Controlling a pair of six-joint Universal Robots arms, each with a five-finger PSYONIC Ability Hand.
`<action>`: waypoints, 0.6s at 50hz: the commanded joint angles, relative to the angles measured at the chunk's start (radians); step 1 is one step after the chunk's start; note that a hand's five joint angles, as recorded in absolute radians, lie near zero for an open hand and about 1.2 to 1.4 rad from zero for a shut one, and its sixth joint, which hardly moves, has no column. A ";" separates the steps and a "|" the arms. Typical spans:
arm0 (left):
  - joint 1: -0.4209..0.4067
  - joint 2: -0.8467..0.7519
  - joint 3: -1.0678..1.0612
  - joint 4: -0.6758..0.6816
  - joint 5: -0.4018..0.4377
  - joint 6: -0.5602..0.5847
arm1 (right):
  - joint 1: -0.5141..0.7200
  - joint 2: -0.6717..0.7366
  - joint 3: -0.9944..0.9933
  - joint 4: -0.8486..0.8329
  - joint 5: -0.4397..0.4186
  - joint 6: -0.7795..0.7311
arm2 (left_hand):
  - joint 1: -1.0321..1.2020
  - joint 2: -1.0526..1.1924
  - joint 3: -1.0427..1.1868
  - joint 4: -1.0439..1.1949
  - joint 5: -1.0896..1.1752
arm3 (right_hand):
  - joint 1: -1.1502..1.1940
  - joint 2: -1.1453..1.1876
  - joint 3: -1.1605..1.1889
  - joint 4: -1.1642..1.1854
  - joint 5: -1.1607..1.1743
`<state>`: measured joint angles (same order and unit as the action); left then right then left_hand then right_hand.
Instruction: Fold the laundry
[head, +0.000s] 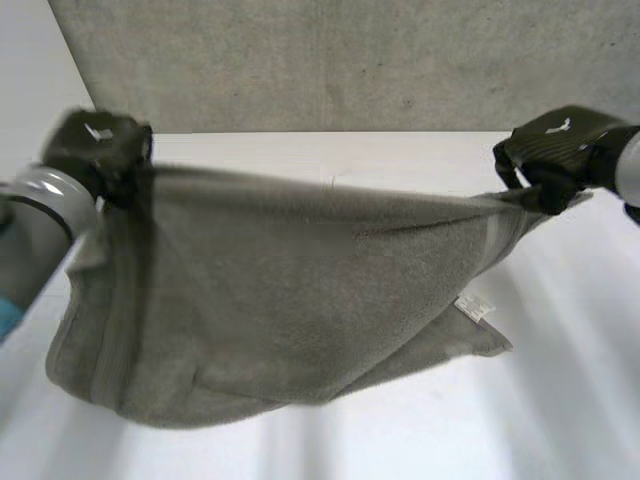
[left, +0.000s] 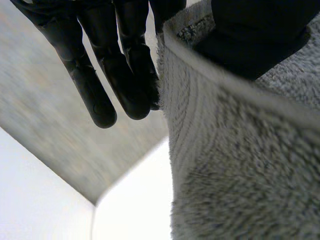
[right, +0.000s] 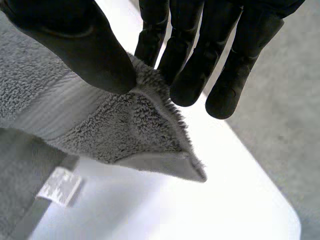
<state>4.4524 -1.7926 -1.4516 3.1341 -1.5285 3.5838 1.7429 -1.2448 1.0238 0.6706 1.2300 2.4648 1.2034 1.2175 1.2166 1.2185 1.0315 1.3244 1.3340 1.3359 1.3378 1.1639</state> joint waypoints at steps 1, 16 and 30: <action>-0.005 -0.220 0.146 0.012 -0.013 0.119 | 0.059 0.195 -0.163 -0.077 0.074 0.008 | 0.193 0.179 0.180 0.178 0.190 | 0.072 0.062 0.060 0.058 0.058; -0.022 -0.197 0.727 0.264 -0.082 -0.210 | 0.116 0.245 -0.746 -0.511 0.207 0.325 | 0.193 0.179 0.180 0.178 0.190 | 0.072 0.062 0.060 0.058 0.058; -0.005 -0.200 0.290 0.256 -0.102 -0.261 | 0.124 0.202 -0.311 -0.319 0.111 0.197 | 0.193 0.179 0.180 0.178 0.190 | 0.072 0.062 0.060 0.058 0.058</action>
<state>4.4374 -1.9739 -0.8933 3.3851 -1.6505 3.3075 1.8601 -1.0415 0.4755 0.2593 1.4022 2.7755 1.2080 1.2179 1.2175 1.2188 1.0353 1.3244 1.3340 1.3359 1.3379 1.1750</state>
